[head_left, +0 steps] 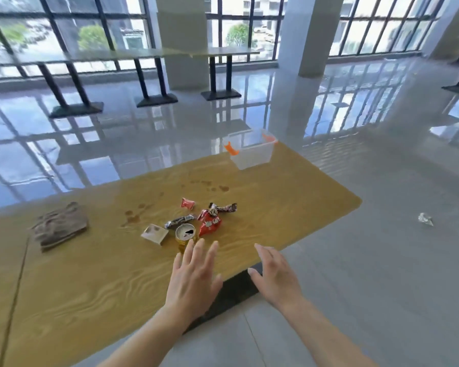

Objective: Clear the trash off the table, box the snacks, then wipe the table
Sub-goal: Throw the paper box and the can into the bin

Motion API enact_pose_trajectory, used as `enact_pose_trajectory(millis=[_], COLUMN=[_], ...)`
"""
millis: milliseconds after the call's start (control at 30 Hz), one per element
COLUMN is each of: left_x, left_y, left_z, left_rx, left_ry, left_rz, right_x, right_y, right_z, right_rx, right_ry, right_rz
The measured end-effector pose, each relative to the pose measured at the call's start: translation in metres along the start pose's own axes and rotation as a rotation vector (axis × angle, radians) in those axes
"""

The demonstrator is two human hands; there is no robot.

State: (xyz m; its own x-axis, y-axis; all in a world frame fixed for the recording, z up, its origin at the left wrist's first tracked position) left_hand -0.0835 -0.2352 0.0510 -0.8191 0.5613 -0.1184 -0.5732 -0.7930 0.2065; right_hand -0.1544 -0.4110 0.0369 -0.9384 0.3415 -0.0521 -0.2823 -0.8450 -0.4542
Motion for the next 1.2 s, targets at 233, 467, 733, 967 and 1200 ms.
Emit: enact_pose_trajectory(millis=[233, 467, 733, 967, 1200], left_x=[-0.034, -0.082, -0.107, -0.126, -0.131], left_y=[-0.106, -0.187, -0.227, -0.240, -0.249], left_z=[0.031, -0.004, -0.055, -0.087, -0.091], left_rx=[-0.014, -0.025, 0.020, 0.059, 0.056], left_ry=[0.056, -0.081, -0.240, -0.360, -0.353], left_rz=[0.127, 0.206, 0.268, 0.348, 0.370], right_x=[-0.064, -0.126, -0.152, -0.162, -0.164], right_y=[-0.085, -0.130, -0.143, -0.142, -0.140], right_z=[-0.032, -0.081, -0.143, -0.167, -0.169], right_rx=[0.015, 0.004, 0.063, 0.123, 0.079], right_ry=[-0.030, -0.127, -0.337, -0.420, -0.396], right_rz=[0.144, 0.110, 0.042, 0.065, 0.084])
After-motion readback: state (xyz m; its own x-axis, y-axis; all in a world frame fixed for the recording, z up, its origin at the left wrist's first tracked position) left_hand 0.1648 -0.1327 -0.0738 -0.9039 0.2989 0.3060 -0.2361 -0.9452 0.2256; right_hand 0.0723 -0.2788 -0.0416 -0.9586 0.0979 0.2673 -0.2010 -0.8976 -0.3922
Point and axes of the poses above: each hand's wrist, its own x-axis away from the middle knuckle, its own z-axis out of the back of the hand, y = z × x, the point moved 10 cm from there along -x, towards the middle knuckle, and after that the axes turned 3 degrees about z, right-handed, at the moved point
